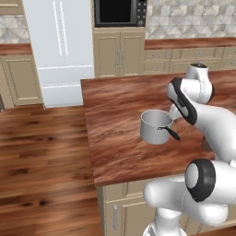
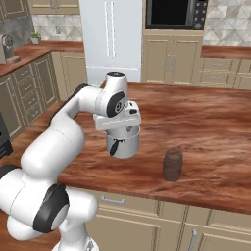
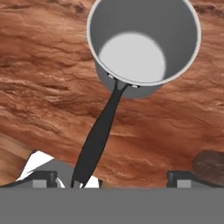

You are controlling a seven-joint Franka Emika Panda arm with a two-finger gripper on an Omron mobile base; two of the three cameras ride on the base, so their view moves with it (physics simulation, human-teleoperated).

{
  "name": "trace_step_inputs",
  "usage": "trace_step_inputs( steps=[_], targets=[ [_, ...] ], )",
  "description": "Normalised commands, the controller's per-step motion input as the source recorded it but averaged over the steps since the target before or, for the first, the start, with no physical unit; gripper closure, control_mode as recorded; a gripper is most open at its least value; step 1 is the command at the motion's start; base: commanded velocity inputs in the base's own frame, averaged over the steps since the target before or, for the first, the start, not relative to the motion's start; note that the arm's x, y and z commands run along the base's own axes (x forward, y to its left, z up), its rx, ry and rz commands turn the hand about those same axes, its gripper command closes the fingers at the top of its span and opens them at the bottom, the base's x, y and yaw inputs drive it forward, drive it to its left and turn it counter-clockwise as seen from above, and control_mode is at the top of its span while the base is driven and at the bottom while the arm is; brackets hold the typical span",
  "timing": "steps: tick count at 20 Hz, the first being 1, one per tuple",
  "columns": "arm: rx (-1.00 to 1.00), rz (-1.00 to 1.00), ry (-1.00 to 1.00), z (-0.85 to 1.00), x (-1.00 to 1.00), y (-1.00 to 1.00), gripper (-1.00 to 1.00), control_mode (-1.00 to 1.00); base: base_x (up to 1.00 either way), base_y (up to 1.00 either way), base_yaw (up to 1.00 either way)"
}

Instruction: Pick the saucepan and jar and place them in the sink. Then turn on the water.

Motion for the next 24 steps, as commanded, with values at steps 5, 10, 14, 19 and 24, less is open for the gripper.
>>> trace_step_inputs(
  steps=[5,10,14,19,24],
  targets=[
    [-0.03,-0.21,0.03,-0.19,0.02,0.16,-1.0,-1.0,0.0,0.0,0.0],
    [0.0,-0.11,0.0,-0.17,0.0,0.12,-1.0,-1.0,0.0,0.0,0.0],
    [0.0,-0.01,0.0,-0.27,0.0,0.24,-1.0,-1.0,0.0,0.0,0.0],
    [0.0,0.0,0.0,-0.31,0.09,0.01,-1.0,-1.0,0.0,0.0,0.0],
    [0.0,0.0,0.0,-0.41,0.03,0.0,-1.0,-1.0,0.0,0.0,0.0]
  ],
)
